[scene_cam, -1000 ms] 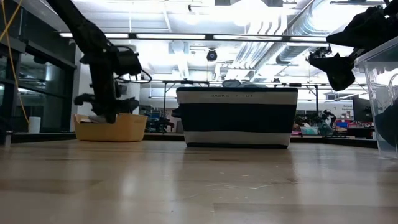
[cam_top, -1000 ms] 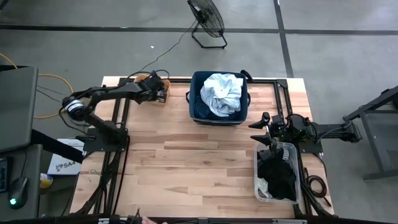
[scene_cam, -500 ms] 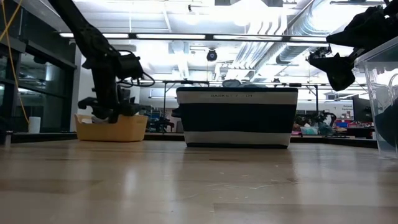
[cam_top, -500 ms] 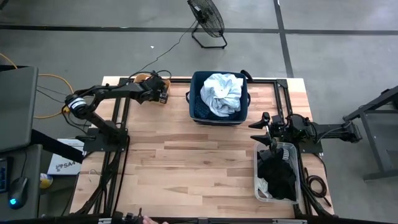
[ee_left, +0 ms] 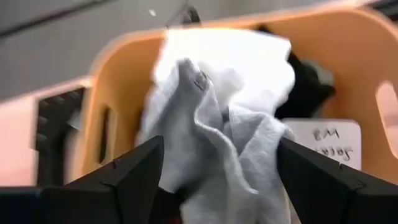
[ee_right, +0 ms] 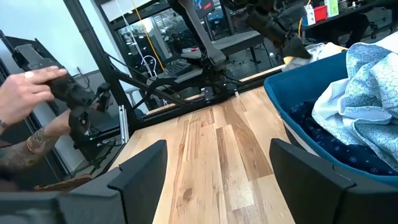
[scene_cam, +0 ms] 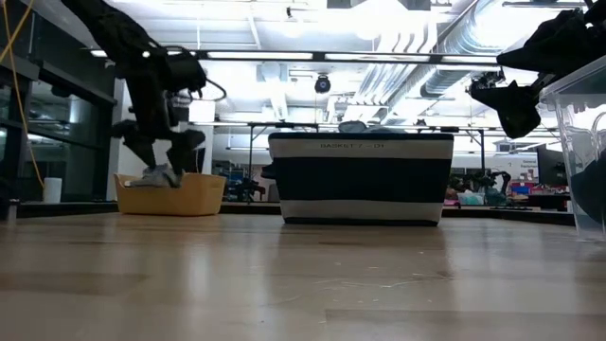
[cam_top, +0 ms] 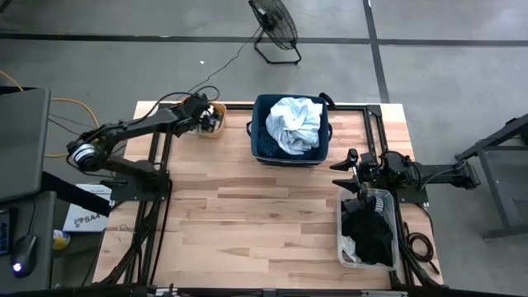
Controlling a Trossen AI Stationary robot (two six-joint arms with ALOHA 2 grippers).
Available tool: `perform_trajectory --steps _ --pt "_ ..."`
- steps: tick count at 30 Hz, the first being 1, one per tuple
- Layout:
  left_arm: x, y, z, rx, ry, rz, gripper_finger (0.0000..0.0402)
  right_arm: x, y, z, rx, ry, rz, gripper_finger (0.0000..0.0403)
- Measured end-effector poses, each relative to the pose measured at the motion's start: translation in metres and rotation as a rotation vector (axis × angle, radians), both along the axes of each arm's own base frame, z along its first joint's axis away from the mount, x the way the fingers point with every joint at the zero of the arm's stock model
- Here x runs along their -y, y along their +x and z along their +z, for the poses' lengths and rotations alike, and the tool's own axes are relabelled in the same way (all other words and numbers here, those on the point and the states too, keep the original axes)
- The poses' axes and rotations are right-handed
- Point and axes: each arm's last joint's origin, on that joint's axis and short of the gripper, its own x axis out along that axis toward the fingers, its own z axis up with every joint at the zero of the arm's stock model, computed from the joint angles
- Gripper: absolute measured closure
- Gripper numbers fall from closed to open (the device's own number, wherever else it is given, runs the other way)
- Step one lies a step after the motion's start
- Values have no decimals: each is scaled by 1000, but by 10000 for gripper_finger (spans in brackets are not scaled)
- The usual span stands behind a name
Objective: Pick & Place Cloths
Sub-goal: Put the gray sock into the yellow bin
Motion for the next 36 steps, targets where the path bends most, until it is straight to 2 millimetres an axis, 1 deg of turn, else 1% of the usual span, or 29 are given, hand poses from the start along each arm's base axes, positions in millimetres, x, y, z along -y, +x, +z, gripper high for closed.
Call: perform_trajectory --steps 2,4,7,9,12,14,17,20,23,26,29,30,32,34,36 --pt "3 -3 6 -8 19 -3 104 0 0 0 0 0 0 127" --pt "8 -8 9 -14 -2 -11 105 0 0 0 0 0 0 127" --pt "16 -13 13 -16 -43 -37 119 0 0 0 0 0 0 127" --pt "22 -13 14 -54 -45 -44 135 0 0 0 0 0 0 127" --pt "28 -15 19 -103 0 -47 165 0 0 0 0 0 0 127" --pt "34 -15 21 -123 5 -76 188 0 0 0 0 0 0 127" --pt "48 -12 21 -178 -32 -165 226 0 0 0 0 0 0 127" --pt "62 -11 18 -239 -92 -251 265 0 0 0 0 0 0 127" --pt "67 -9 15 -243 -119 -291 302 0 0 0 0 0 0 127" --pt "70 -6 5 -236 -154 -328 344 0 0 0 0 0 0 127" --pt "72 -5 -9 -217 -211 -371 388 0 0 0 0 0 0 127" --pt "72 -4 -14 -213 -218 -384 394 0 0 0 0 0 0 127" --pt "71 -3 -22 -209 -207 -404 393 0 0 0 0 0 0 127" --pt "70 -2 -26 -221 -176 -401 392 0 0 0 0 0 0 127" --pt "66 -3 -27 -249 -131 -360 397 0 0 0 0 0 0 127"
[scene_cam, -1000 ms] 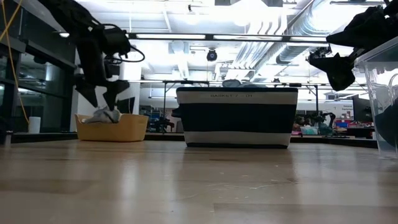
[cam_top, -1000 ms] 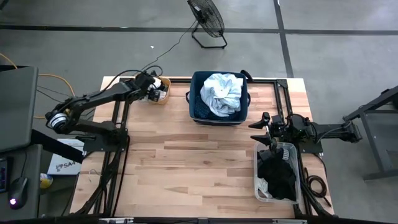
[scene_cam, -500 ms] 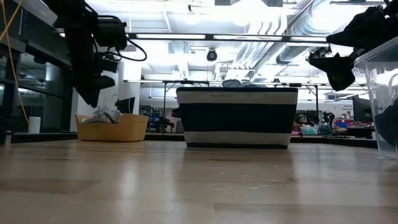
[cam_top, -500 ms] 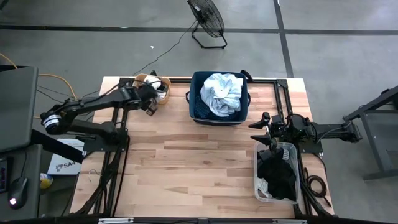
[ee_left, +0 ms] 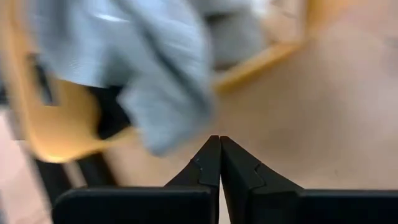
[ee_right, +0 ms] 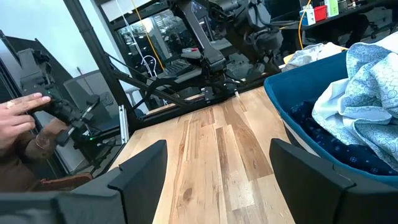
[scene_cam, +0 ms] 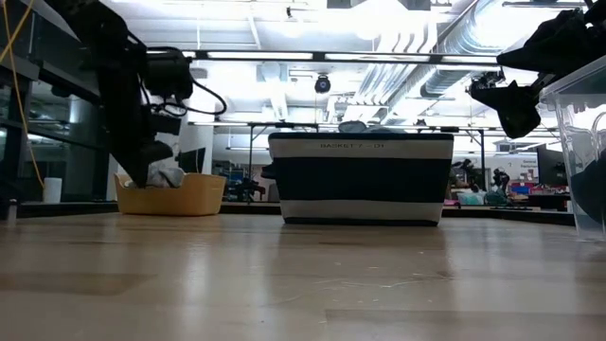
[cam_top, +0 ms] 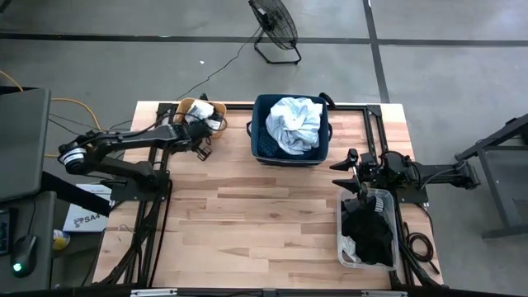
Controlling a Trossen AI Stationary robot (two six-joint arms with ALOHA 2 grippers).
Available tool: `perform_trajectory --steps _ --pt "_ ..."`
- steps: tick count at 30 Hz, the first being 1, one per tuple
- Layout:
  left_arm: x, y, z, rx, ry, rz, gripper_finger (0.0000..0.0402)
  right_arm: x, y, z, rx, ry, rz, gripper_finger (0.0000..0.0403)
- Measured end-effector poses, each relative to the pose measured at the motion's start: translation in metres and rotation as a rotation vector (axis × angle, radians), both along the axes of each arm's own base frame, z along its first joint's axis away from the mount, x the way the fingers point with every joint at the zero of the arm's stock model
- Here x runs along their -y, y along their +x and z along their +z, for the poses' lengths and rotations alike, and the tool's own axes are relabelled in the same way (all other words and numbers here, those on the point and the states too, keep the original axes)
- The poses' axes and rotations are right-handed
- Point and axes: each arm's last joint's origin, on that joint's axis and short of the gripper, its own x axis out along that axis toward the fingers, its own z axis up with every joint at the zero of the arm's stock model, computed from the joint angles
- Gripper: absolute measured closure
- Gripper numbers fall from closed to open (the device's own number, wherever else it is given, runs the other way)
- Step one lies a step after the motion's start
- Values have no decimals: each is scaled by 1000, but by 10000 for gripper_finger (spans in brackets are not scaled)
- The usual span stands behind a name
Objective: Pick & Place Cloths
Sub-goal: Put the gray sock into the yellow bin
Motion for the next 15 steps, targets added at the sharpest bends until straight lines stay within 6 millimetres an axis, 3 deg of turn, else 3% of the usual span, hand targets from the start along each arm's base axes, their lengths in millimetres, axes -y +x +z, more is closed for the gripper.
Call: perform_trajectory --steps 6,15 --pt "-10 -3 3 -42 130 71 400 0 0 0 0 0 0 127" --pt "-29 4 12 54 257 70 400 0 0 0 0 0 0 127"
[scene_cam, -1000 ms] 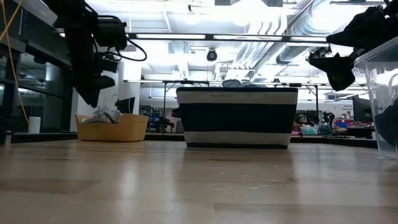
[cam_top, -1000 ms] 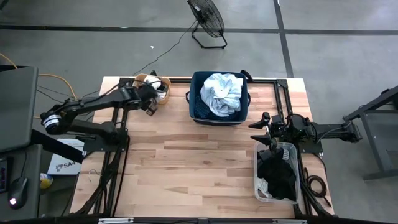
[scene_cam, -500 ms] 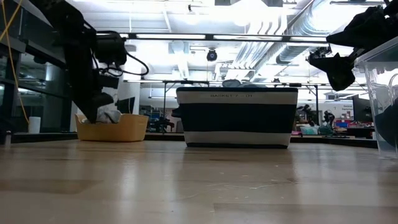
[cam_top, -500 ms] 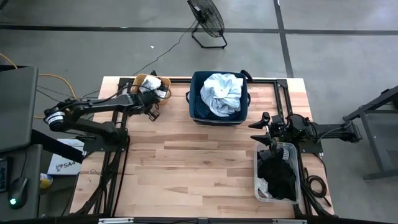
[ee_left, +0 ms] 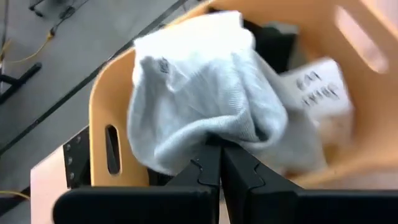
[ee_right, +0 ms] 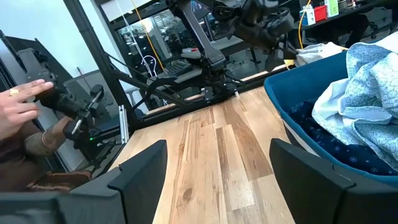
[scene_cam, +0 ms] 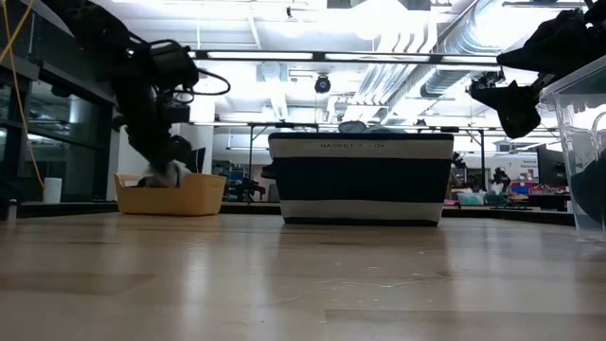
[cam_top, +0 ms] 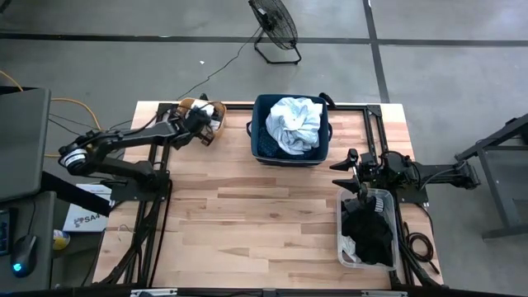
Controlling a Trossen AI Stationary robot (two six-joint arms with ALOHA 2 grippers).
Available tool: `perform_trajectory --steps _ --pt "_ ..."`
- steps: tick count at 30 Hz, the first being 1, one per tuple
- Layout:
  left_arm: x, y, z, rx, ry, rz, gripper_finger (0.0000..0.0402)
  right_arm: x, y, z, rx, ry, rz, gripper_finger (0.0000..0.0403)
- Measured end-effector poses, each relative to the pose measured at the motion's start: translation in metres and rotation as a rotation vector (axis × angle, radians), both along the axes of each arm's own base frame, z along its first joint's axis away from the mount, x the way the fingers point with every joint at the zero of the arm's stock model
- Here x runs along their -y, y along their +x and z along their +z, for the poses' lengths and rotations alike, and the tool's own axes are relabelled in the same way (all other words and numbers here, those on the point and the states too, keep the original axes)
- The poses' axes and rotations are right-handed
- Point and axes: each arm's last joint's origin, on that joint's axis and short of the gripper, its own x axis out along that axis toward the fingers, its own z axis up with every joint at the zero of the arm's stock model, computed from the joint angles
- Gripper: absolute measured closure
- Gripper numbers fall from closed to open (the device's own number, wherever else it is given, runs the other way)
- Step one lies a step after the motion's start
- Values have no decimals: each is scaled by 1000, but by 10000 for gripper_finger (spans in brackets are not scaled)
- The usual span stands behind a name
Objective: Pick & Place Cloths
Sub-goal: Put the gray sock into the yellow bin
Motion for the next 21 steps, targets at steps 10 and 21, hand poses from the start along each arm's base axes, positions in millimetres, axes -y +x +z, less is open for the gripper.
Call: perform_trajectory --steps 10,21 --pt "-38 10 -38 26 -51 62 400 0 0 0 0 0 0 127" --pt "-46 9 -17 80 -30 68 380 0 0 0 0 0 0 127"
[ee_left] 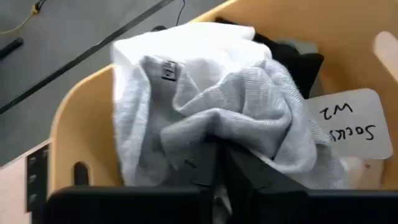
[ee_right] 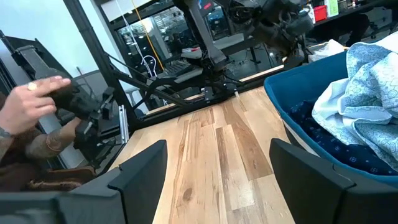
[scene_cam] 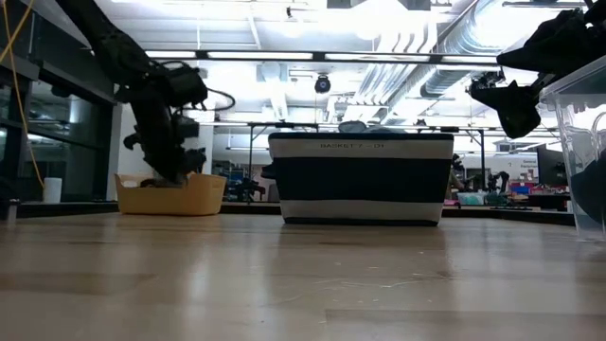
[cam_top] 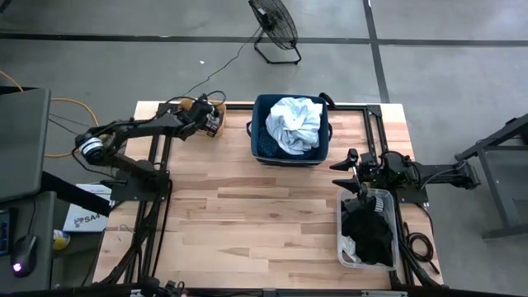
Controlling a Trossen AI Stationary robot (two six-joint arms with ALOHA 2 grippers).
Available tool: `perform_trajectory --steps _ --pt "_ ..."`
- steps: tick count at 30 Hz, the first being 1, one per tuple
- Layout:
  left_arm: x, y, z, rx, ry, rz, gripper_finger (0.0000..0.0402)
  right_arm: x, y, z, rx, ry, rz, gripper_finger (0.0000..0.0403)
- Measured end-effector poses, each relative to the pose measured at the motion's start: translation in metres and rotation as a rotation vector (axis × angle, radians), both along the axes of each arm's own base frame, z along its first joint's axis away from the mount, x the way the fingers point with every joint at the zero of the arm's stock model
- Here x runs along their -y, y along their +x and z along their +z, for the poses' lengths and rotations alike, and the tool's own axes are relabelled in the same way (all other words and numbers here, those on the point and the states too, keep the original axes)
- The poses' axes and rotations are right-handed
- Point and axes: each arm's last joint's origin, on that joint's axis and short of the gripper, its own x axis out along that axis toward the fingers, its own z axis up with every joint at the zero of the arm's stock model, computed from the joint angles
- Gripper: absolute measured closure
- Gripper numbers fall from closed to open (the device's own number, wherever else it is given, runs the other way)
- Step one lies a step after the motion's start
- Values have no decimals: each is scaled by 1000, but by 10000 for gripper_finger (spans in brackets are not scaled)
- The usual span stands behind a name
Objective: Pick & Place Cloths
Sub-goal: Put the gray sock into the yellow bin
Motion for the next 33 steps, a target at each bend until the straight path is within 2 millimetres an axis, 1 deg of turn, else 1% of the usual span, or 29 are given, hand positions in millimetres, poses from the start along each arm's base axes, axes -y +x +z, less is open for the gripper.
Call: perform_trajectory --steps 3,8,12,16,18,21,23,25,27,28,31,33 --pt "4 -3 8 14 11 -3 338 0 0 0 0 0 -1 127" --pt "11 -10 19 46 15 18 241 0 0 0 0 0 0 127" --pt "18 -11 26 155 -16 44 169 0 0 0 0 0 0 127" --pt "33 -8 38 251 -7 18 121 0 0 0 0 0 -1 127" --pt "43 -6 43 300 13 -11 106 0 0 0 0 0 -1 127" --pt "58 -8 40 342 59 -87 92 0 0 0 0 0 0 127" --pt "61 -13 40 370 144 -118 88 0 0 0 0 0 -1 127" --pt "65 -22 39 403 226 -85 86 0 0 0 0 0 0 127" --pt "73 -29 34 451 251 -105 86 0 0 0 0 0 0 127" --pt "80 -32 31 492 243 -154 86 0 0 0 0 0 -1 127" --pt "100 -37 22 608 226 -375 86 0 0 0 0 0 0 127" --pt "110 -42 18 639 254 -499 86 0 0 0 0 0 0 127"
